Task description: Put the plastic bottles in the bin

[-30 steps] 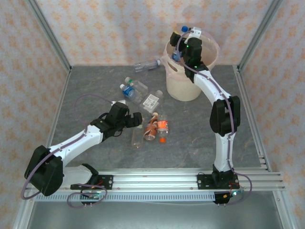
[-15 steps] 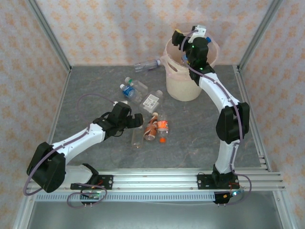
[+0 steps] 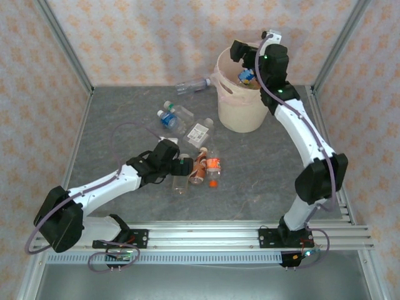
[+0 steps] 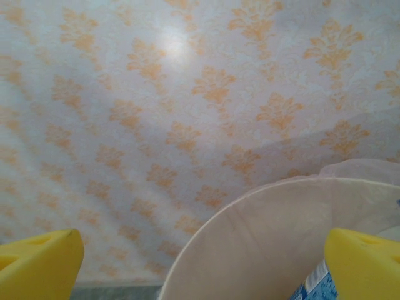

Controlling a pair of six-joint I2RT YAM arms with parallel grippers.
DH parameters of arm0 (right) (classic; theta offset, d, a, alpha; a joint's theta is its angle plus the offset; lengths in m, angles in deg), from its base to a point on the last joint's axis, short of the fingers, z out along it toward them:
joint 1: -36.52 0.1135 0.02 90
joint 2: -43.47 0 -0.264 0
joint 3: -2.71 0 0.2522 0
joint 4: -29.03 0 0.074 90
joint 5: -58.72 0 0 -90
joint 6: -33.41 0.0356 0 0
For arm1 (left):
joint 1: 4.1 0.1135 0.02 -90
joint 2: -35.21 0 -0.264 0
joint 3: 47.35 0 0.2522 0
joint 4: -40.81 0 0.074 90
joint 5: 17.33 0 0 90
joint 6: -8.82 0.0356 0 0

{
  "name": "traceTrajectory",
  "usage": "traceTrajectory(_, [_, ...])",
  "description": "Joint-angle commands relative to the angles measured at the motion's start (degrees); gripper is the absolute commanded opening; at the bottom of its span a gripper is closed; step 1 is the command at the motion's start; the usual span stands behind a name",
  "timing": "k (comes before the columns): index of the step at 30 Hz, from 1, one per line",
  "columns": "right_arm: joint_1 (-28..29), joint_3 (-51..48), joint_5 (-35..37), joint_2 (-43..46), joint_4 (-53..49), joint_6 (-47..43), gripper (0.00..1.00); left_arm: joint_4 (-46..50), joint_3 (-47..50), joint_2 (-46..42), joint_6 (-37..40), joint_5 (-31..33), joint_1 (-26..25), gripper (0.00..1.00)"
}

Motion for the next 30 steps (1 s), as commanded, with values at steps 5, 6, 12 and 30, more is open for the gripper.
traceTrajectory(5, [0.1,-11.0,-14.9,12.0,-3.0,5.9,0.99,6.3,0.5,-2.9,-1.6,12.1,-6.2,1.00])
traceTrajectory(6, [0.2,-13.9,-15.7,13.7,-1.5,7.0,0.99,6.7,0.9,-2.9,-2.6,12.9,-7.0,1.00])
traceTrajectory(12, [0.9,-25.7,-15.0,21.9,1.9,7.4,0.99,4.9,4.5,-3.1,-3.4,10.4,-8.9,1.00])
traceTrajectory(30, [0.9,-30.9,-11.9,24.3,1.5,7.5,0.99,-3.1,7.5,6.9,1.1,15.1,-13.5,0.89])
